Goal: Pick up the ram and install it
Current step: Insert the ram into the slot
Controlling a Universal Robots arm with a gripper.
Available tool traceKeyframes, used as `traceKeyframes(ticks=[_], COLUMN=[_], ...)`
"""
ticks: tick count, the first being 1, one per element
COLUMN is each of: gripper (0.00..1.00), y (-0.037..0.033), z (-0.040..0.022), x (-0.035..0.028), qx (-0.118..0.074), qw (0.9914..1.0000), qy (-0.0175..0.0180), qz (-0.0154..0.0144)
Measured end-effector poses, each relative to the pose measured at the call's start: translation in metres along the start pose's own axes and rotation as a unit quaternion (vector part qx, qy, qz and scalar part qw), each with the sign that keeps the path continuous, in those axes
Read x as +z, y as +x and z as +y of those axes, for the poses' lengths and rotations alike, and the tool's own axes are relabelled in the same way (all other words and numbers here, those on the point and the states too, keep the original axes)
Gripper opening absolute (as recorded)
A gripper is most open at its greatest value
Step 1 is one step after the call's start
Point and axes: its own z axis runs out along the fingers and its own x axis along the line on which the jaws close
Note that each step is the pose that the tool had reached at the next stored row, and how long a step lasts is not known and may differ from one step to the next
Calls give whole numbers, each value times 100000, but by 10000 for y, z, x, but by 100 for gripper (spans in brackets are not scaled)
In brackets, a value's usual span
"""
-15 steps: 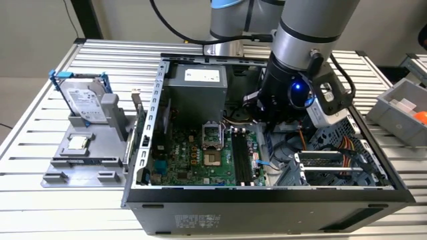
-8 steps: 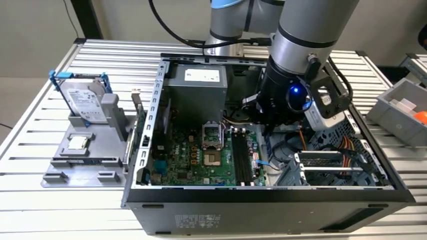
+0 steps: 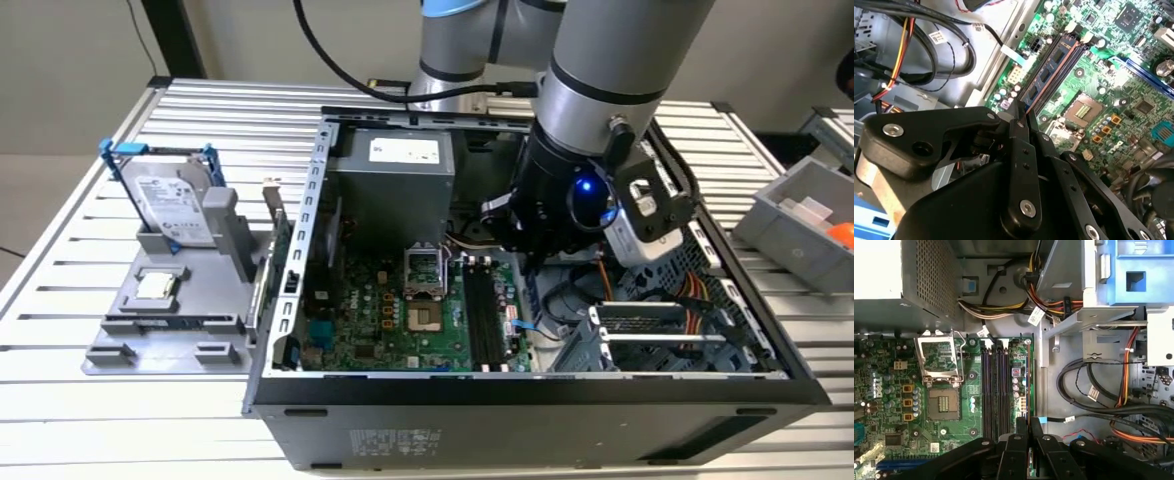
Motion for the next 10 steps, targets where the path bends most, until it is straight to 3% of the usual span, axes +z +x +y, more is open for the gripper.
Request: traceKeyframes(ticks=[10], gripper=[0], y=[38], z=[-4], x=[55], qx=[-571], qw=[99998], qy=[-3], qz=[20])
